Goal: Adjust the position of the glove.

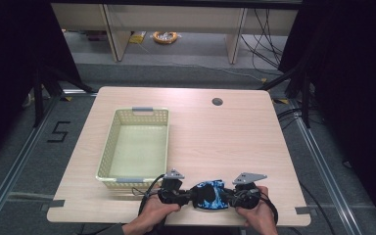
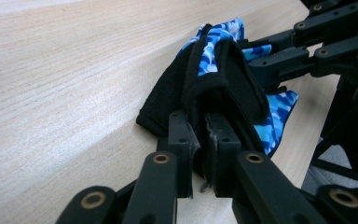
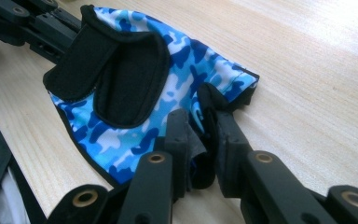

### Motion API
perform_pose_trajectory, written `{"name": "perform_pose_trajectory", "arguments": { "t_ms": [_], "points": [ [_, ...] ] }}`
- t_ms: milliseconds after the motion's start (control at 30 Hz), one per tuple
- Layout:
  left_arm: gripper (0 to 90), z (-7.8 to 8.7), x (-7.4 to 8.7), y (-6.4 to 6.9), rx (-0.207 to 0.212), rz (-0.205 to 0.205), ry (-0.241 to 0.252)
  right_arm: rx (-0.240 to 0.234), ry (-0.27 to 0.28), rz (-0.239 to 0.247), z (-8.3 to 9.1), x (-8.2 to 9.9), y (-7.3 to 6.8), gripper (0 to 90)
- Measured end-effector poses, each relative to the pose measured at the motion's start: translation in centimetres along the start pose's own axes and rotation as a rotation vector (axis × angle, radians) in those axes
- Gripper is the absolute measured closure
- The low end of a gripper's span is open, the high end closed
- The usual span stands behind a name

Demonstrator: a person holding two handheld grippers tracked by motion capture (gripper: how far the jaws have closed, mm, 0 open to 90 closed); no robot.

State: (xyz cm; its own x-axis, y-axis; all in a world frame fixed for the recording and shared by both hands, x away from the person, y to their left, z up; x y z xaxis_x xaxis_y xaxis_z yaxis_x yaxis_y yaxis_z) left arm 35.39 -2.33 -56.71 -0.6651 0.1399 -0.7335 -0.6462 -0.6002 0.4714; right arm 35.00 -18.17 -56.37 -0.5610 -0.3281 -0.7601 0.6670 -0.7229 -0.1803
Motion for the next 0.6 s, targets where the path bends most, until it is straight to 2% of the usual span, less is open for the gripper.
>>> {"name": "perform_pose_trajectory", "arguments": {
  "t_ms": [33, 100, 167, 200, 233, 300, 400, 500, 533, 567, 600],
  "points": [
    [83.1, 0.0, -0.1, 0.0, -0.006, -0.003, 0.009, -0.009, -0.014, 0.0, 0.2, 0.1, 0.0, 78.3],
    [83.8, 0.1, -0.2, 0.1, 0.004, 0.001, 0.009, -0.014, -0.014, -0.023, 0.3, 0.0, -0.2, 78.6],
    [84.1, 0.2, -0.3, 0.1, 0.005, -0.006, 0.012, -0.012, -0.012, -0.025, 0.4, 0.0, -0.2, 78.7],
    [84.2, 0.3, -0.3, 0.1, 0.008, 0.0, 0.01, -0.015, 0.004, -0.027, 0.4, -0.2, -0.2, 78.7],
    [84.3, 0.3, -0.3, 0.1, 0.008, 0.0, 0.01, -0.019, 0.02, -0.009, 0.4, -0.3, -0.1, 78.8],
    [84.3, 0.4, -0.5, 0.1, 0.008, 0.004, 0.021, -0.015, 0.027, -0.011, 0.4, -0.4, -0.1, 78.8],
    [84.7, 1.0, -0.7, 0.1, 0.01, -0.011, 0.029, -0.023, 0.031, -0.024, 0.6, -0.6, -0.5, 78.8],
    [84.7, 1.3, -0.8, 0.2, 0.012, -0.014, 0.031, -0.028, 0.047, -0.01, 0.6, -0.8, -0.6, 78.8],
    [84.7, 1.4, -0.8, 0.2, 0.007, -0.024, 0.039, -0.03, 0.052, -0.004, 0.7, -0.9, -0.8, 78.8],
    [84.7, 1.6, -0.9, 0.2, 0.004, -0.06, 0.039, -0.031, 0.05, -0.007, 0.8, -1.0, -0.9, 78.8],
    [84.7, 1.6, -0.9, 0.2, 0.004, -0.06, 0.039, -0.031, 0.05, -0.007, 0.8, -1.0, -0.9, 78.8]
  ]
}}
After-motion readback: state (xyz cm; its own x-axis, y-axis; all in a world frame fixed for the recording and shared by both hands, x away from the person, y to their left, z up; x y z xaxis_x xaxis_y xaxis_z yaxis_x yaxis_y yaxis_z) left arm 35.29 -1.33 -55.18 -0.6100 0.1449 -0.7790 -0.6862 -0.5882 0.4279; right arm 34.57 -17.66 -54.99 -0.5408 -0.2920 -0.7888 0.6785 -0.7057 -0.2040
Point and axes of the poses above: each handheld gripper's, and its own axes: z roughly backward along the jaws, x roughly out of its underside, y roughly to its right, the point moved 8 cm from there along -z, roughly forward along the jaws, and after that the axes turned 8 degrees about y, right-handed, at the moved point
